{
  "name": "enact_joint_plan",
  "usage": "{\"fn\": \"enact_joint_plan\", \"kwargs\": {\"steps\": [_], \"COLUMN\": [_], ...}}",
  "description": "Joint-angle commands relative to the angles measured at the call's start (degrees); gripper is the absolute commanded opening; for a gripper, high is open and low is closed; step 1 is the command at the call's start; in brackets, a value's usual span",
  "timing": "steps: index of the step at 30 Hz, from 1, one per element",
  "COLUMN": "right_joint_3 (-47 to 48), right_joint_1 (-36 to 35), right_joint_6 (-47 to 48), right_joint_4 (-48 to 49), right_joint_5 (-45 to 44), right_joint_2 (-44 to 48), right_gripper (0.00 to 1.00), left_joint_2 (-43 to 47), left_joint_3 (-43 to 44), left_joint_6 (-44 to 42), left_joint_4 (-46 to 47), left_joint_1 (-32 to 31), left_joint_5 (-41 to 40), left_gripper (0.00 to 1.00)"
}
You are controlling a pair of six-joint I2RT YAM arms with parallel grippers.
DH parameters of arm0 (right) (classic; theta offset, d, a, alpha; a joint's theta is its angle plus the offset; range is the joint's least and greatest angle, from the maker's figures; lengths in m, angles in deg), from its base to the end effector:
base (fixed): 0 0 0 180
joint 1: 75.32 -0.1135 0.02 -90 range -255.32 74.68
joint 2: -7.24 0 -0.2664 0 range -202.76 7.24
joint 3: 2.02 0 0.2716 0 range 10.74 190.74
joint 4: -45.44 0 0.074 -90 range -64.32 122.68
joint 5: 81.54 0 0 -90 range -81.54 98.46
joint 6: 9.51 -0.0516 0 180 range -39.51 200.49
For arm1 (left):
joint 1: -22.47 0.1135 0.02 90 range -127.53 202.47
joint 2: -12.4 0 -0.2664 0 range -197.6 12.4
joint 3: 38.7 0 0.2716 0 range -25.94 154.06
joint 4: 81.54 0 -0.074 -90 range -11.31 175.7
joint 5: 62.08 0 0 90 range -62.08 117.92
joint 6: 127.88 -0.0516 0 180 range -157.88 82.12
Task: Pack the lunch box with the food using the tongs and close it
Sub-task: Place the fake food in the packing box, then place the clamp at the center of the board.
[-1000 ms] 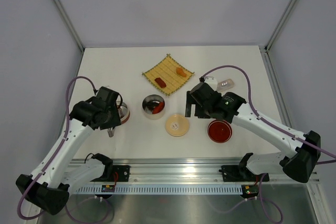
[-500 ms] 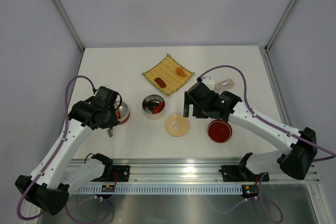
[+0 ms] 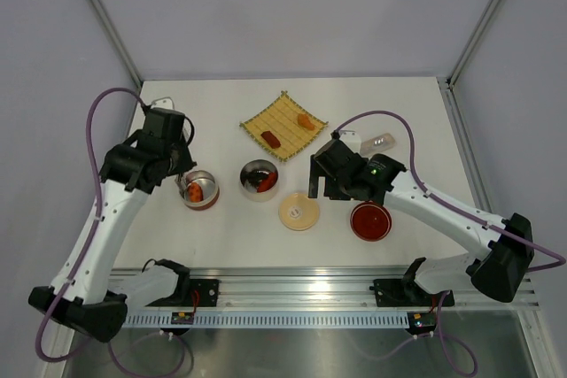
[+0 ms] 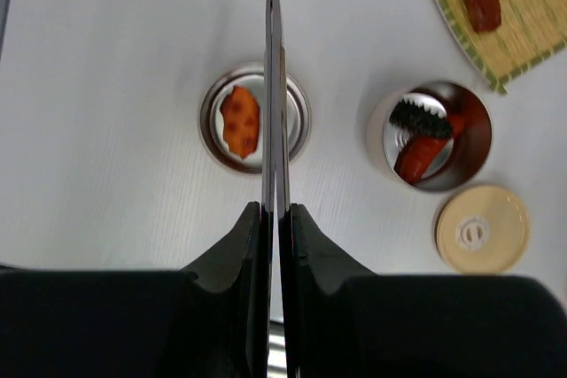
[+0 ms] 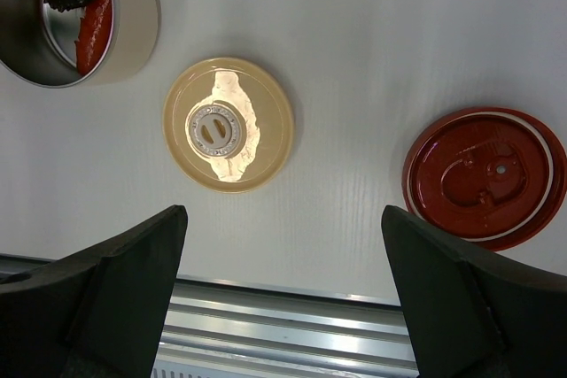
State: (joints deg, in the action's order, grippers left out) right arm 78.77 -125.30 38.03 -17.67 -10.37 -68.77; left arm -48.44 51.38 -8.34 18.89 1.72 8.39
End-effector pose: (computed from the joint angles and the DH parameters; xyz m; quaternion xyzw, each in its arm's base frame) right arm 0.1997 0.2119 0.2901 -0.0177 0.9500 0.0855 0.2999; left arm 0.1983 -0.0567 0.3844 -0.1284 0.9199 0.0023 0.3705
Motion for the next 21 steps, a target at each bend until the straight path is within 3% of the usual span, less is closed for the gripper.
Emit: {"fn": "enact_joint_plan", "kwargs": {"steps": [1,5,10,14,15,16,18,21], "right_joint_3": [0.00,2.45,4.66,3.52,2.56,1.94,0.27,-2.01], "right_joint_1": [-0.82,-1.09,-1.26,-1.26,-1.26,-1.26,-1.26,-1.27], "right_joint_6": [-1.84,-1.84,-1.40,-1.84,-2.19,-2.71,-3.94,-5.87], "right_joint_4": [1.92,2.62,2.19,-0.18,-0.45,-1.06,-1.68,-3.61], "right_joint_5": [-1.21,-2.08,-3.05,-4.98,-5.34,-5.60,-6.57,-7.89], "right_joint_2": [1.04,0.42,0.51,2.00,2.53,2.88,4.63,6.83], "right_gripper": [1.00,0.99,0.99,1.00,0.99,0.99,0.99,1.00], "left_joint_2": [-8.84,-19.12,-38.07,-47.50,-48.92,-50.33,-53.41,-49.92], "left_joint_3": [1.61,3.44,16.07,22.16,22.87,23.57,26.64,24.47], "left_joint_6": [-6.07,-7.74,-6.16,-5.38,-5.11,-4.50,-4.49,-4.66], "left_joint_4": [16.06,32.05,35.08,34.81,34.64,33.33,30.44,29.71], "left_joint_1": [5.27,9.05,11.61,12.75,13.19,14.06,14.60,14.69], "left_joint_5": [1.14,1.34,3.00,2.65,4.92,6.33,9.58,10.99], "left_gripper": [0.08,0.09,0.09,0.14,0.20,0.40,0.50,0.81]}}
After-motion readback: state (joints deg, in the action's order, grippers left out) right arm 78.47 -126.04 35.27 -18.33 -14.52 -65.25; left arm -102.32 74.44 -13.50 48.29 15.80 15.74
